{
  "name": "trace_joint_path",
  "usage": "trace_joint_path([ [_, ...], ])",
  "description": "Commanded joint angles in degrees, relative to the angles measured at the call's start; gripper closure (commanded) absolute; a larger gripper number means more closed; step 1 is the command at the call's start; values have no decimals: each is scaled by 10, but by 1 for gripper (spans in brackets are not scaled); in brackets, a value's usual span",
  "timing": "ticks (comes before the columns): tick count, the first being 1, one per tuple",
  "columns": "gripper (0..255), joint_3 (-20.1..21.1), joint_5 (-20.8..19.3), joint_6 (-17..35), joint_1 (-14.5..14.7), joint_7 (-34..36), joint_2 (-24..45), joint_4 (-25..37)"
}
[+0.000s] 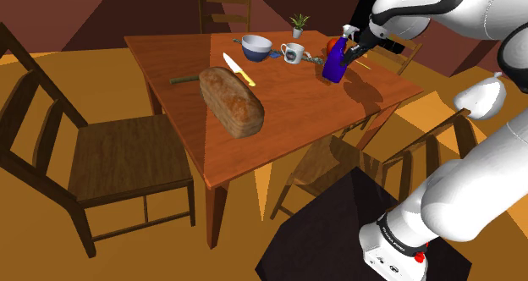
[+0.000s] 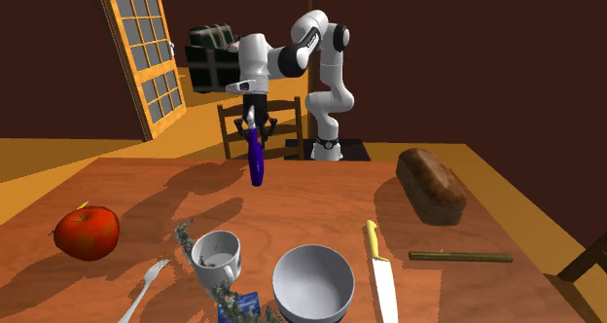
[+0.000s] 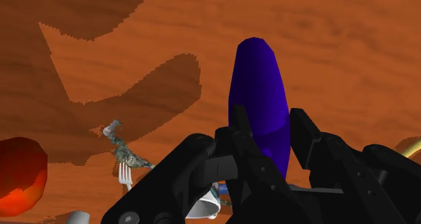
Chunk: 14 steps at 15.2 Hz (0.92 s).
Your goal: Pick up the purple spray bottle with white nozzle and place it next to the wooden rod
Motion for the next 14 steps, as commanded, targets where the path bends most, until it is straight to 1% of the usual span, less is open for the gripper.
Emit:
trace_joint_path([
  [1, 255, 0, -5, -15, 0, 6, -3, 13],
  [14, 255, 0, -21, -111, -1, 30, -8, 107],
])
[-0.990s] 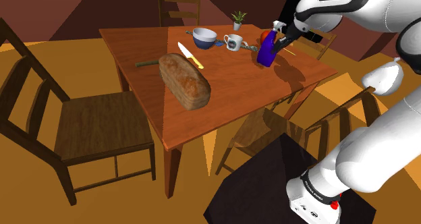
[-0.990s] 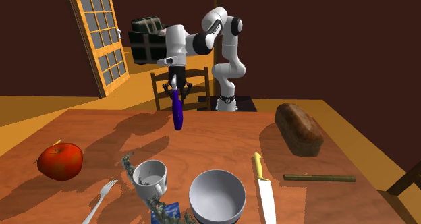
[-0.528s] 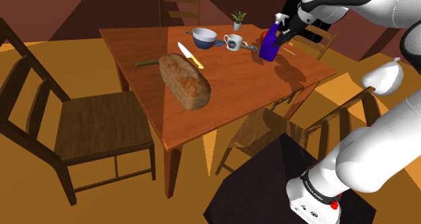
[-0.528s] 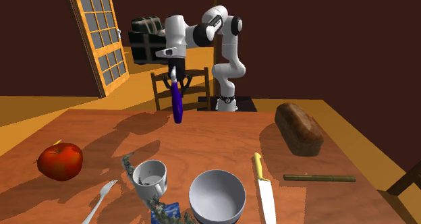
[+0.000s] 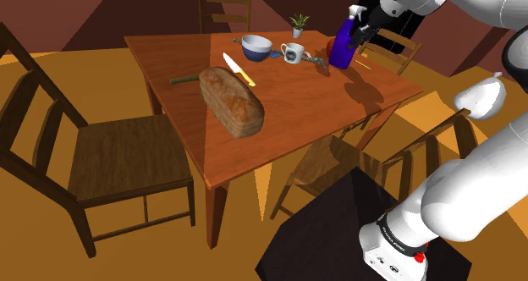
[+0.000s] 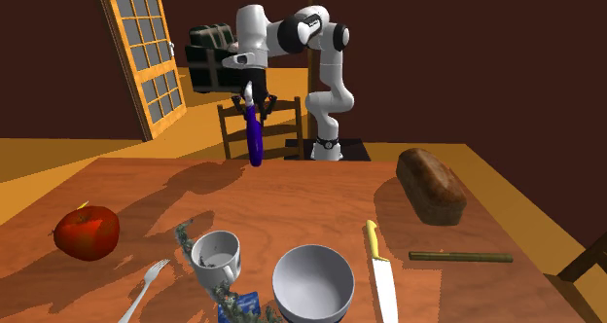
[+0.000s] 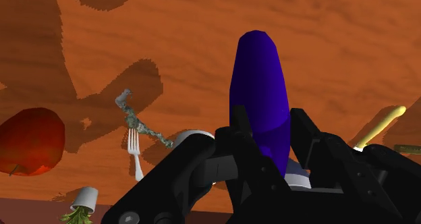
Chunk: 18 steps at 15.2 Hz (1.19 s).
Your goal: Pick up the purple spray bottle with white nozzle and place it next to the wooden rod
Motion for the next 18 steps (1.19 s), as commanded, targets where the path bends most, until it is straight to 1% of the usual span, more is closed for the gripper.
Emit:
trace_joint_path([
  [1, 255, -1, 1, -15, -1, 0, 2, 16],
  [10, 255, -5, 6, -87, -5, 8, 16, 99],
  [18, 255, -12, 22, -157, -13, 9, 43, 189],
])
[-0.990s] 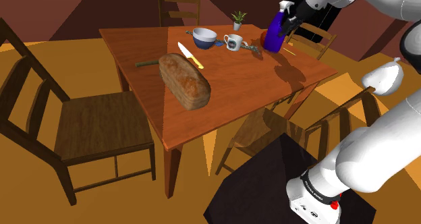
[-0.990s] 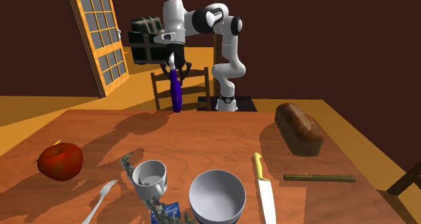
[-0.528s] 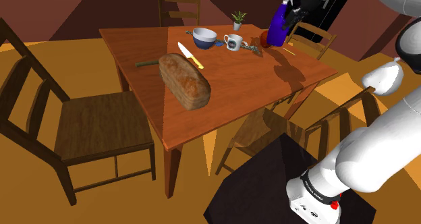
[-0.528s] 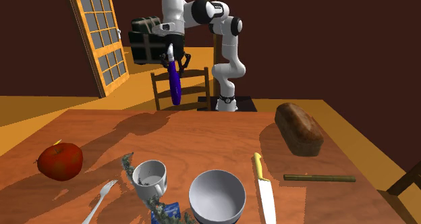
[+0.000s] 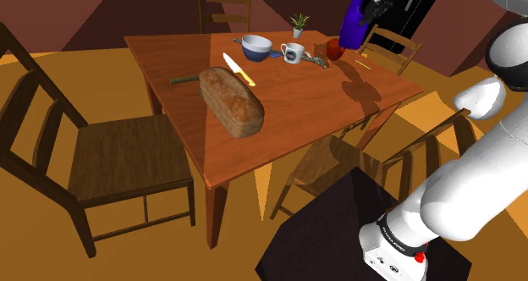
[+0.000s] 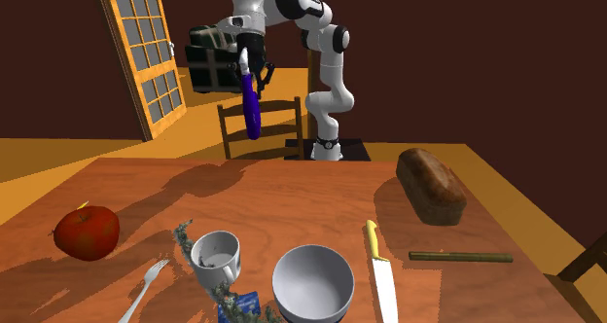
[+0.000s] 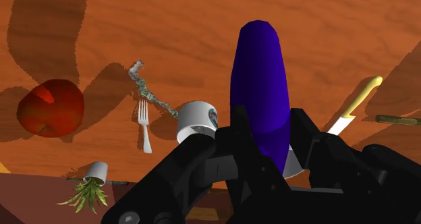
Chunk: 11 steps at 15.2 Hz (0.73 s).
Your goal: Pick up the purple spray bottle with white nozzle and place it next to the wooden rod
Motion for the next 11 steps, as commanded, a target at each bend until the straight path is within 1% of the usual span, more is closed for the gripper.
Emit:
trace_joint_path([
  [1, 255, -3, 7, -20, -4, -1, 10, 27],
  [6, 255, -9, 26, -70, -16, -3, 36, 96],
  [11, 255, -16, 54, -126, -37, -5, 72, 179],
])
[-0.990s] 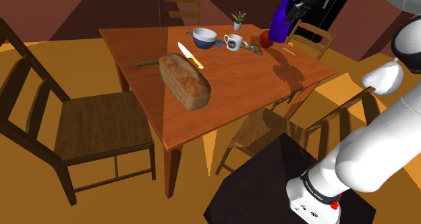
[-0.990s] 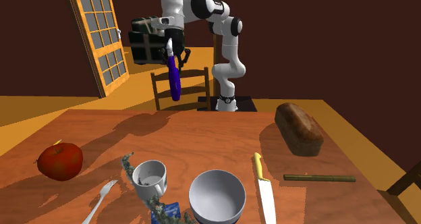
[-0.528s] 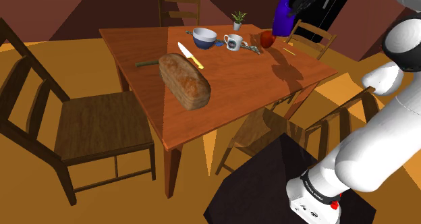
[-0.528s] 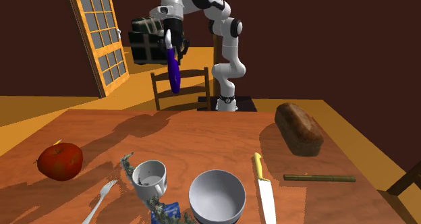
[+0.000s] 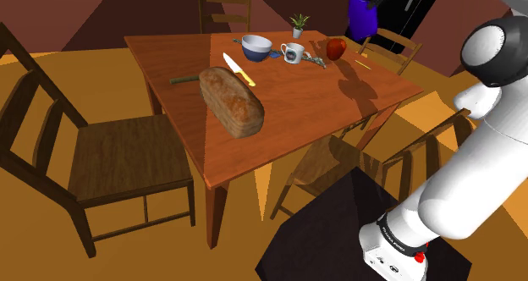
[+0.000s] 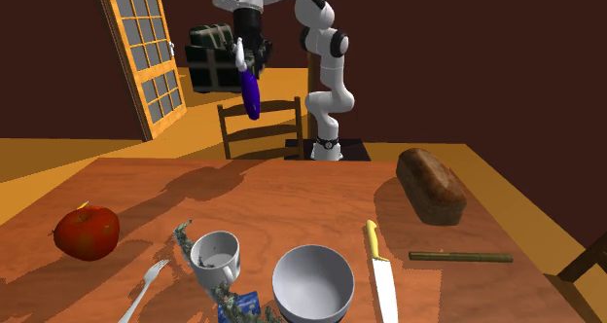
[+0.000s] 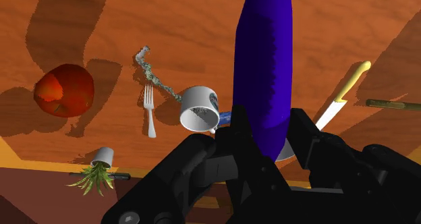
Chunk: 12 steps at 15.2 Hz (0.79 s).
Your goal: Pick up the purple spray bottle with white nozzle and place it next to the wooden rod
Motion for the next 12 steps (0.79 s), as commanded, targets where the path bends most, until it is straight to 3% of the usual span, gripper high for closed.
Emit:
trace_joint_path([
  [1, 255, -2, 13, -23, -10, -1, 15, 35],
  [5, 255, -6, 46, -74, -40, -1, 53, 115],
  [8, 255, 8, 2, -19, 16, 35, 18, 42],
  [12, 255, 29, -36, 39, 68, 84, -8, -25],
])
